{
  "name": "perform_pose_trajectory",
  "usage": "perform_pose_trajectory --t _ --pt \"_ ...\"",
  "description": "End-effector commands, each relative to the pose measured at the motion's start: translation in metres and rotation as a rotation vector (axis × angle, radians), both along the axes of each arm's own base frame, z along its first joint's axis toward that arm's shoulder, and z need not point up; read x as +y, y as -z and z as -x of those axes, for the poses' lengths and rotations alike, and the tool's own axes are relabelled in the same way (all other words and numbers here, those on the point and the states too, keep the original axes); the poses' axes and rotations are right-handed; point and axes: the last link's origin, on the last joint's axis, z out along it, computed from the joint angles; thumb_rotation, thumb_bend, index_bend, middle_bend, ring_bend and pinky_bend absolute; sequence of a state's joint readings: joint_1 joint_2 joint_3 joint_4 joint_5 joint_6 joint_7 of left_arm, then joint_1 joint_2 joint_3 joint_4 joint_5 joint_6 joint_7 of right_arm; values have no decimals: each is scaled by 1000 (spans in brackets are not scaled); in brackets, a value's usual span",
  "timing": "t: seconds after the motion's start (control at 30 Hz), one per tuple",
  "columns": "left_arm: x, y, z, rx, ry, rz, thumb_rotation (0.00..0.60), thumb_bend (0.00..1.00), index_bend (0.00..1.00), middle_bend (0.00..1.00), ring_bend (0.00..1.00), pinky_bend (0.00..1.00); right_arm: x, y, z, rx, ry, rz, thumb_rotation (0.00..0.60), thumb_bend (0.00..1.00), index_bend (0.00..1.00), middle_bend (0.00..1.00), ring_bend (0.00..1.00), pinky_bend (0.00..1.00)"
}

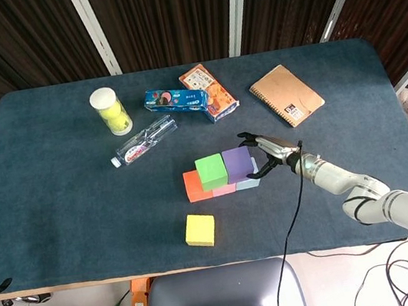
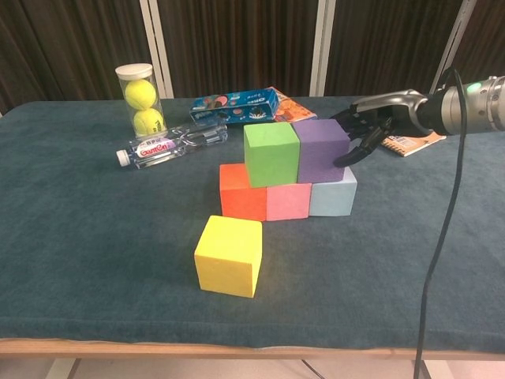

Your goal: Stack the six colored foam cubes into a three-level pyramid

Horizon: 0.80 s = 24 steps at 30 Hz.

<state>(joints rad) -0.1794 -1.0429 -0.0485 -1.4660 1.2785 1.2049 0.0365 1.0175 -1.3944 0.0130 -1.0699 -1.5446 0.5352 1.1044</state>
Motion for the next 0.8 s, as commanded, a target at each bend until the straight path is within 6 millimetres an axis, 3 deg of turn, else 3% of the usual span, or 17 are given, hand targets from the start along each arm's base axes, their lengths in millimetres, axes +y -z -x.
perform_pose_trajectory --t 0.03,0.4,0.8 --pt "0 0 0 -1 -1 0 584 118 47 0 0 108 0 0 0 -1 2 -1 600 324 420 0 0 0" --pt "0 0 1 -3 1 -1 582 119 47 0 0 108 2 3 -2 -2 -4 -9 600 324 408 0 0 0" --pt "-1 -1 2 -7 -1 -4 585 119 47 0 0 108 4 5 -4 -3 -4 -19 600 323 280 0 0 0"
